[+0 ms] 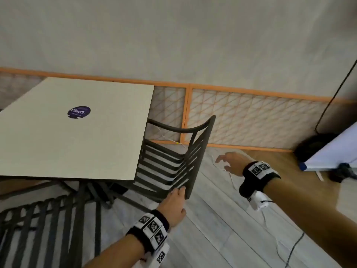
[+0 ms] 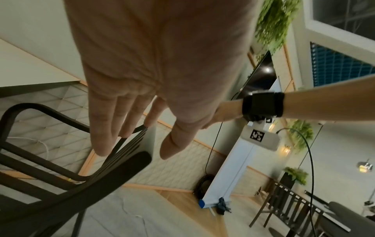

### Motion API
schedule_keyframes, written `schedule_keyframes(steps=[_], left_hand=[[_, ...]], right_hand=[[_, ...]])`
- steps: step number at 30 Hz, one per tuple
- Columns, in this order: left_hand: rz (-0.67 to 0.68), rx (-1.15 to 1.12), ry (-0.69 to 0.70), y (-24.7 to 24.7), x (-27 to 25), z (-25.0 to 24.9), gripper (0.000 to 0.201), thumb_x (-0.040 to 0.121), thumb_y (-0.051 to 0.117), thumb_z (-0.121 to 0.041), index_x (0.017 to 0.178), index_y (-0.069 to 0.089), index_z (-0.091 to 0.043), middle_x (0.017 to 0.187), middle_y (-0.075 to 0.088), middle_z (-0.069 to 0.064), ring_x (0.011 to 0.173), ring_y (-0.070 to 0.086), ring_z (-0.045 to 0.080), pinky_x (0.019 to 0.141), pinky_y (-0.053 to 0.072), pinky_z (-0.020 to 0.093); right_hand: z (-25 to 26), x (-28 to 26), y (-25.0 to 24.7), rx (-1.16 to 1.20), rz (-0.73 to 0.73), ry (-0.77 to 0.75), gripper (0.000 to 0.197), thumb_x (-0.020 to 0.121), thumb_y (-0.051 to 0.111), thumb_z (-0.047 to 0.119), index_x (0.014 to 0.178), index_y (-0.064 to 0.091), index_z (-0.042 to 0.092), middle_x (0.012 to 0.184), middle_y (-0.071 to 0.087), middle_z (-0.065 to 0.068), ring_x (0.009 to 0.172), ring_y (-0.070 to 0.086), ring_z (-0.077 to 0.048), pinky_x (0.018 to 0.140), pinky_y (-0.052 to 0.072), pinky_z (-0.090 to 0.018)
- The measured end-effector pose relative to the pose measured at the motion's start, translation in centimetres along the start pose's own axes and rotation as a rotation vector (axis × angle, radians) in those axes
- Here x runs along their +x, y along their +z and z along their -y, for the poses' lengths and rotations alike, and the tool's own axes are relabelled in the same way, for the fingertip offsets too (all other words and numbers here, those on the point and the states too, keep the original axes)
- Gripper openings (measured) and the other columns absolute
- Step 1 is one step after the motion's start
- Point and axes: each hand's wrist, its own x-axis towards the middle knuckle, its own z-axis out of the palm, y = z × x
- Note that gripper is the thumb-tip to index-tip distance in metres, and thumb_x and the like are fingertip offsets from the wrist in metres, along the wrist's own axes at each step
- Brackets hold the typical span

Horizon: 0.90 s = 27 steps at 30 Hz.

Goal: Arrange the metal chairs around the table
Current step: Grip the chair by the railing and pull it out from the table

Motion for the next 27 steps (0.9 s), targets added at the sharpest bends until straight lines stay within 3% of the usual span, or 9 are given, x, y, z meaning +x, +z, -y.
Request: schedule_keyframes(steps=[5, 8, 11, 13, 15, 19, 22, 25, 27], left_hand=[[0.053, 0.103, -0.097, 0.6, 6.1, 0.5, 0.082, 0.090, 0.058, -0.027, 0.150, 0.005, -0.009, 0.153, 0.024, 0.016, 0.139, 0.030, 0.029, 0.119, 0.026, 0.037], [0.136, 0.198, -0.096, 1.5, 8.3, -0.2, 0.089, 0.091, 0.056, -0.031, 0.148, -0.004, 0.002, 0.156, 0.012, 0.026, 0.144, 0.019, 0.035, 0.121, 0.019, 0.041], [0.140, 0.166, -0.196, 2.5, 11.2, -1.2, 0.082, 0.095, 0.052, -0.021, 0.145, -0.006, 0.010, 0.151, 0.020, 0.032, 0.138, 0.031, 0.039, 0.118, 0.028, 0.042], [0.135, 0.143, -0.229, 2.6, 12.8, -1.9, 0.076, 0.096, 0.048, -0.016, 0.144, -0.005, 0.012, 0.149, 0.022, 0.036, 0.135, 0.035, 0.042, 0.116, 0.030, 0.043], [0.091, 0.143, -0.222, 3.3, 14.1, -1.9, 0.070, 0.096, 0.045, -0.013, 0.142, 0.001, 0.016, 0.148, 0.019, 0.038, 0.134, 0.034, 0.044, 0.115, 0.032, 0.046], [0.163, -0.107, -0.228, 3.0, 15.8, -2.5, 0.066, 0.087, 0.056, 0.002, 0.142, 0.018, 0.004, 0.145, 0.026, 0.030, 0.129, 0.036, 0.044, 0.107, 0.038, 0.051], [0.167, -0.148, -0.184, 2.5, 17.6, -4.1, 0.062, 0.091, 0.048, 0.007, 0.142, 0.014, 0.011, 0.147, 0.021, 0.034, 0.132, 0.030, 0.046, 0.110, 0.032, 0.053], [0.172, 0.048, -0.113, 2.9, 20.0, -6.2, 0.060, 0.095, 0.045, -0.003, 0.139, 0.010, 0.019, 0.147, 0.012, 0.041, 0.134, 0.026, 0.050, 0.114, 0.029, 0.054], [0.161, -0.023, -0.075, 3.1, 21.9, -6.8, 0.056, 0.095, 0.040, 0.002, 0.142, 0.012, 0.013, 0.147, 0.012, 0.041, 0.135, 0.023, 0.052, 0.114, 0.026, 0.056]], right_hand=[[-1.0, 7.1, -0.8, -0.029, -0.067, -0.092, 0.065, 0.085, 0.045, -0.005, 0.138, 0.041, 0.033, 0.136, 0.051, -0.007, 0.118, 0.053, -0.030, 0.090, 0.049, -0.040], [-2.6, 11.7, 0.2, -0.157, -0.114, -0.153, 0.072, 0.081, 0.047, -0.006, 0.139, 0.037, 0.036, 0.146, 0.043, -0.005, 0.130, 0.045, -0.029, 0.098, 0.047, -0.045], [-4.6, 17.1, 0.6, -0.300, -0.057, -0.209, 0.066, 0.086, 0.055, 0.007, 0.140, 0.034, 0.039, 0.153, 0.033, -0.005, 0.141, 0.028, -0.030, 0.110, 0.033, -0.049], [-5.8, 20.4, 0.4, -0.434, -0.021, -0.260, 0.058, 0.088, 0.060, 0.030, 0.140, 0.036, 0.041, 0.153, 0.035, -0.003, 0.144, 0.024, -0.029, 0.113, 0.026, -0.050], [-6.5, 23.2, 0.5, -0.472, -0.003, -0.303, 0.054, 0.087, 0.060, 0.041, 0.137, 0.040, 0.042, 0.147, 0.043, -0.001, 0.141, 0.028, -0.027, 0.114, 0.021, -0.050], [-7.9, 26.4, 0.1, -0.524, 0.000, -0.436, 0.038, 0.092, 0.053, 0.027, 0.123, 0.053, 0.049, 0.132, 0.059, 0.011, 0.127, 0.044, -0.022, 0.109, 0.026, -0.042], [-9.6, 27.3, -0.7, -0.607, 0.007, -0.466, 0.036, 0.094, 0.049, 0.029, 0.122, 0.054, 0.051, 0.126, 0.062, 0.015, 0.119, 0.048, -0.019, 0.100, 0.028, -0.037], [-11.7, 28.2, -1.6, -0.674, -0.012, -0.443, 0.036, 0.094, 0.049, 0.034, 0.123, 0.051, 0.055, 0.123, 0.062, 0.019, 0.115, 0.048, -0.019, 0.098, 0.028, -0.039], [-12.9, 29.2, -2.1, -0.685, -0.015, -0.425, 0.037, 0.093, 0.050, 0.035, 0.123, 0.048, 0.057, 0.126, 0.060, 0.019, 0.116, 0.048, -0.020, 0.099, 0.027, -0.042]])
